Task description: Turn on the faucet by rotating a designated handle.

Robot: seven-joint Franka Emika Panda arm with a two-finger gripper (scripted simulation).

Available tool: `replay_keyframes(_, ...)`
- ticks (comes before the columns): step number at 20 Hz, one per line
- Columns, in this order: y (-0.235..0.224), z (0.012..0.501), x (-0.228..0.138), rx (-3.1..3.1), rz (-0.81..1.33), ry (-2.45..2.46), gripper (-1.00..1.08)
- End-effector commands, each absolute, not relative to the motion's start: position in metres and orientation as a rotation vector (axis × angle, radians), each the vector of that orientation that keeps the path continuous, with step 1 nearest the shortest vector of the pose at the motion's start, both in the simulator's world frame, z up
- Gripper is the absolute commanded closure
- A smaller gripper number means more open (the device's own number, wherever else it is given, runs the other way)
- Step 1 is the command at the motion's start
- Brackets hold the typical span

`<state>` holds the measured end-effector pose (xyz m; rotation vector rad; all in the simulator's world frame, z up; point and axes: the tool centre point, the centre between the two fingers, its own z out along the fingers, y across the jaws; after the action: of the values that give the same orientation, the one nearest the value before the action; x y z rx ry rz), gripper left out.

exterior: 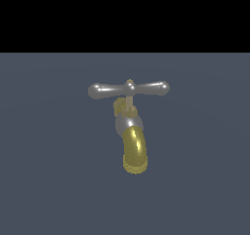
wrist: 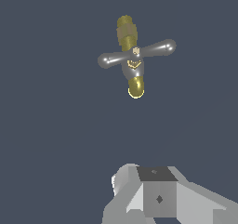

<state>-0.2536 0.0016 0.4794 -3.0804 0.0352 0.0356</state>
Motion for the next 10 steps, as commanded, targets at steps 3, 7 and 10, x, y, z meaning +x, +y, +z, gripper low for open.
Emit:
replay_keyframes(3,0.0013,0.4790,-0.2536,-3.081,0.036,0.032,1.08)
replay_keyframes(7,-0.0009,0.4758,-0.2538,-3.081,0.035,0.002,1.08)
replay_keyframes(10,-0.0039,0.4713,-0.2539,-3.081,0.035,-0.040,1.08)
